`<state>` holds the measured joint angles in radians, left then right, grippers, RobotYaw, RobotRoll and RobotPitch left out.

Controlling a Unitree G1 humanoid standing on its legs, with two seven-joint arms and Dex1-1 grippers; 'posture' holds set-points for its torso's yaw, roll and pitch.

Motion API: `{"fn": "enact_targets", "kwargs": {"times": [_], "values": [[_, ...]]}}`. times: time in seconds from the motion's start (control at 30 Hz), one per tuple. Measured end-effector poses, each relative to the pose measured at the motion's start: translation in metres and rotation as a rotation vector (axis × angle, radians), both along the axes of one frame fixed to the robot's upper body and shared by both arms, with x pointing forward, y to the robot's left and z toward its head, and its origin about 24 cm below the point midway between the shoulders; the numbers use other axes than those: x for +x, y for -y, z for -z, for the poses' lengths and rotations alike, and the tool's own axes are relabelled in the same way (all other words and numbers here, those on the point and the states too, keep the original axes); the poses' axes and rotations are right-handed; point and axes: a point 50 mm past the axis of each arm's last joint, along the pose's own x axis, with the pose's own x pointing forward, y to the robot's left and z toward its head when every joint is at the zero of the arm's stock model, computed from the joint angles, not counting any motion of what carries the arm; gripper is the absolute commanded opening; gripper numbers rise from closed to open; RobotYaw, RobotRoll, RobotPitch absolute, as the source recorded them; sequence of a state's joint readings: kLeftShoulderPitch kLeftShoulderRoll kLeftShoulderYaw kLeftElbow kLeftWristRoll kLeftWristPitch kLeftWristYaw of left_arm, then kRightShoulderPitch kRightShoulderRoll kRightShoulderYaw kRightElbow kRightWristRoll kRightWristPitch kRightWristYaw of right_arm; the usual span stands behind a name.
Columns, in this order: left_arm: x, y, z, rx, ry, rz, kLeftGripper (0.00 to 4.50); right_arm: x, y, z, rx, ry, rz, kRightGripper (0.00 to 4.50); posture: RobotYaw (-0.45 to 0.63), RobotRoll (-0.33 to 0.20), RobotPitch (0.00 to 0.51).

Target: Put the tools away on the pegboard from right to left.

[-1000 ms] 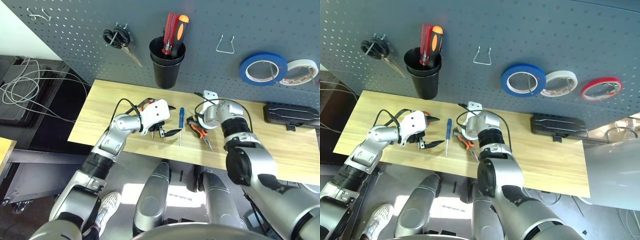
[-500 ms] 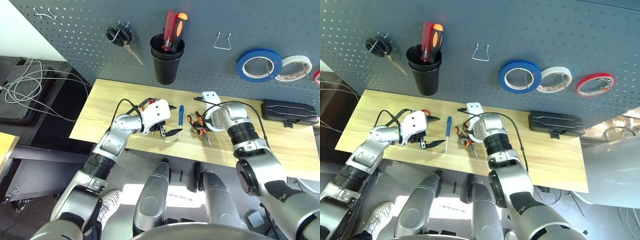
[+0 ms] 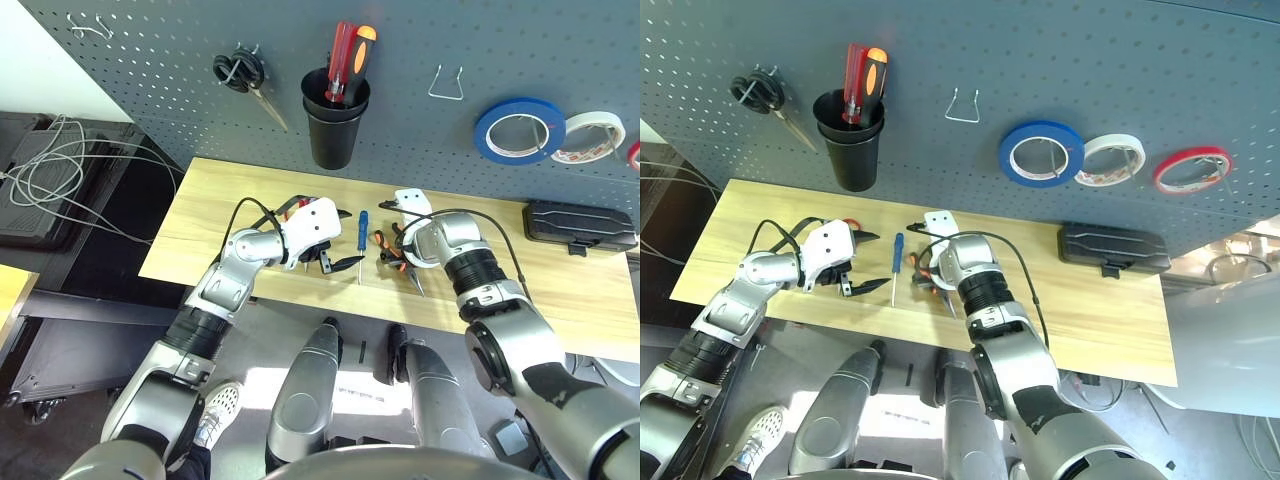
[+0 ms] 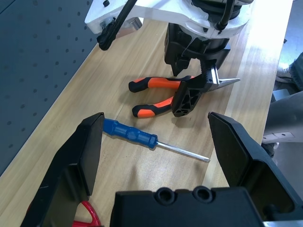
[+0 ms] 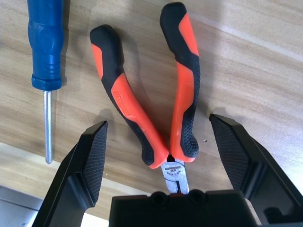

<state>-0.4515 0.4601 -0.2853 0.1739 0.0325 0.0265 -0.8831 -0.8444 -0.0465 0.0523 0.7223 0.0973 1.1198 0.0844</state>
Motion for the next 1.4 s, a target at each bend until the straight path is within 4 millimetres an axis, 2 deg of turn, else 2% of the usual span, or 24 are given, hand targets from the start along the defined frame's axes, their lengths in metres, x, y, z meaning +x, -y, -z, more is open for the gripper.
{"fn": "enact_targets", "kwargs": {"times": [0.27, 0.5, 0.7, 0.77, 0.93, 1.17, 1.23, 1.4], "values": [[0.001, 0.000, 0.001, 0.000, -0.001, -0.006, 4.50, 0.001, 0.011, 0.004, -0.019, -0.001, -0.005, 1.90, 0.24, 0.000, 0.320], [0.002, 0.000, 0.000, -0.003, 0.002, -0.009, 4.50, -0.001, 0.019, 0.005, 0.006, 0.004, -0.018, 1.89, 0.23, 0.000, 0.308], [0.000, -0.003, 0.004, 0.004, -0.024, -0.023, 4.50, -0.011, 0.042, 0.001, 0.009, 0.117, -0.098, 1.89, 0.21, 0.000, 0.299], [0.000, -0.006, 0.007, 0.017, -0.048, -0.034, 4.50, -0.011, 0.047, -0.012, -0.003, 0.190, -0.147, 1.89, 0.20, 0.000, 0.298], [-0.001, -0.005, 0.010, 0.040, -0.072, -0.038, 4.50, -0.007, 0.041, -0.066, 0.006, 0.491, -0.308, 1.89, 0.18, 0.000, 0.292], [0.000, -0.008, 0.010, 0.073, -0.075, -0.032, 4.50, -0.033, 0.033, -0.108, 0.124, 0.785, -0.553, 1.89, 0.16, 0.000, 0.285], [0.000, -0.007, 0.008, 0.064, -0.060, -0.021, 4.50, -0.036, 0.032, -0.118, 0.155, 0.848, -0.585, 1.89, 0.15, 0.000, 0.284], [0.004, 0.002, 0.001, 0.033, -0.021, 0.011, 4.50, -0.037, 0.028, -0.160, 0.204, 1.093, -0.652, 1.89, 0.14, 0.000, 0.285]]}}
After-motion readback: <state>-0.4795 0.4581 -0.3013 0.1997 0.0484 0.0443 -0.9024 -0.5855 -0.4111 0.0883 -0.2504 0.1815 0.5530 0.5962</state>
